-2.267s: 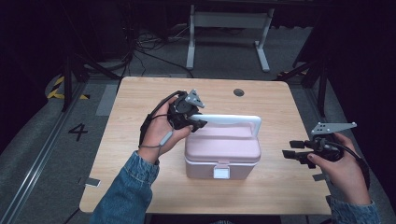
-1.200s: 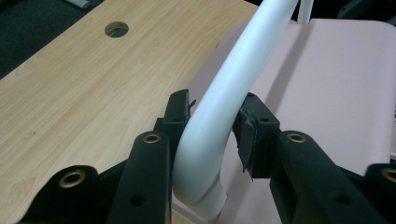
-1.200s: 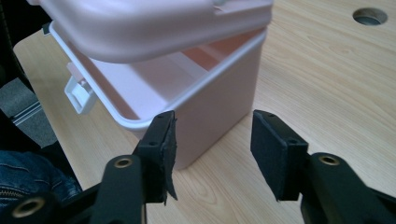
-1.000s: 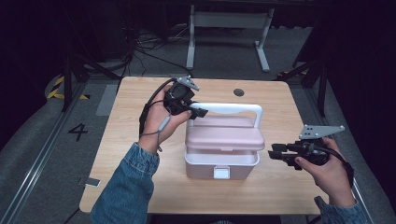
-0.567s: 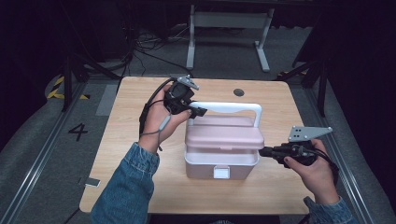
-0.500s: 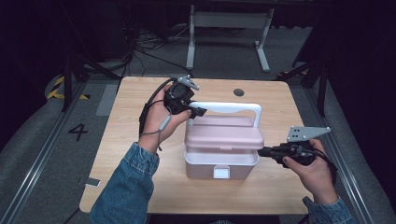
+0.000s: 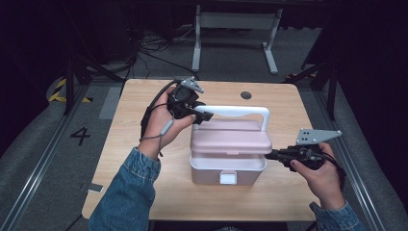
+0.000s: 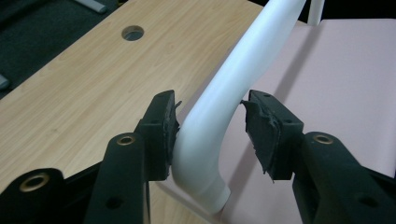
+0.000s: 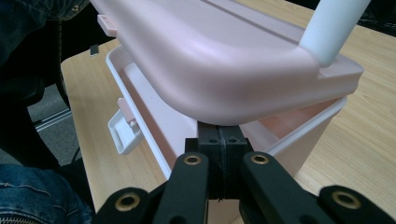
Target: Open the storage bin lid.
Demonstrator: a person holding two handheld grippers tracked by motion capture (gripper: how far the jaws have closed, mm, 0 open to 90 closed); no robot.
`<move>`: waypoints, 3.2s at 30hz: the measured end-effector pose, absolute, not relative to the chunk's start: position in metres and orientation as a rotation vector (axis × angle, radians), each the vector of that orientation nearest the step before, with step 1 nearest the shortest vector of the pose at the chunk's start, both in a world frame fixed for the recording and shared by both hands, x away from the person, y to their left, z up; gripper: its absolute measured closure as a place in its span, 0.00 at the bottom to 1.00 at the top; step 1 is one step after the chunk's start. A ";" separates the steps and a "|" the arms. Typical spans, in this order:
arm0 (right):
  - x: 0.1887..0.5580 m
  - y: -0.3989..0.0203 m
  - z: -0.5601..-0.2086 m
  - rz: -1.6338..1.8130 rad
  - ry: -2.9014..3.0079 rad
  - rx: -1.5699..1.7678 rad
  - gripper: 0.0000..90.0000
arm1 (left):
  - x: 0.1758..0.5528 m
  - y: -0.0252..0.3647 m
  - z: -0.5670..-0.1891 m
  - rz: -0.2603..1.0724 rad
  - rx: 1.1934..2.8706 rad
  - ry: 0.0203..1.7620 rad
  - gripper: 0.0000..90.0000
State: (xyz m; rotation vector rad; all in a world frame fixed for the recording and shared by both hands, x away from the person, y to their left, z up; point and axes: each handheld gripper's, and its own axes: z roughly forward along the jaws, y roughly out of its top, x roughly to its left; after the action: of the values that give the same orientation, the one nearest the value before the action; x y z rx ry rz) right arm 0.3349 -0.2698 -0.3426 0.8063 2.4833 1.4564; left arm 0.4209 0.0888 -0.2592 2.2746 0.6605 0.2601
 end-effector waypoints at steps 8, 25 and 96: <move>0.337 -0.269 -0.338 1.441 2.476 0.803 1.00 | 0.410 0.113 -0.257 0.318 2.265 0.713 0.54; 0.342 -0.267 -0.328 1.485 2.403 0.784 1.00 | 0.381 0.143 -0.278 0.308 2.291 0.725 0.50; 0.326 -0.311 -0.328 1.540 2.218 0.999 0.92 | 0.419 0.098 -0.266 0.493 2.179 0.538 0.74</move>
State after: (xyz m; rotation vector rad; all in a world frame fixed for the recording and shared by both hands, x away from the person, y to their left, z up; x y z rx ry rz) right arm 0.3262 -0.3108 -0.3280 0.9993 2.2184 1.5396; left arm 0.4191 0.0979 -0.2664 2.1786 0.5382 0.4928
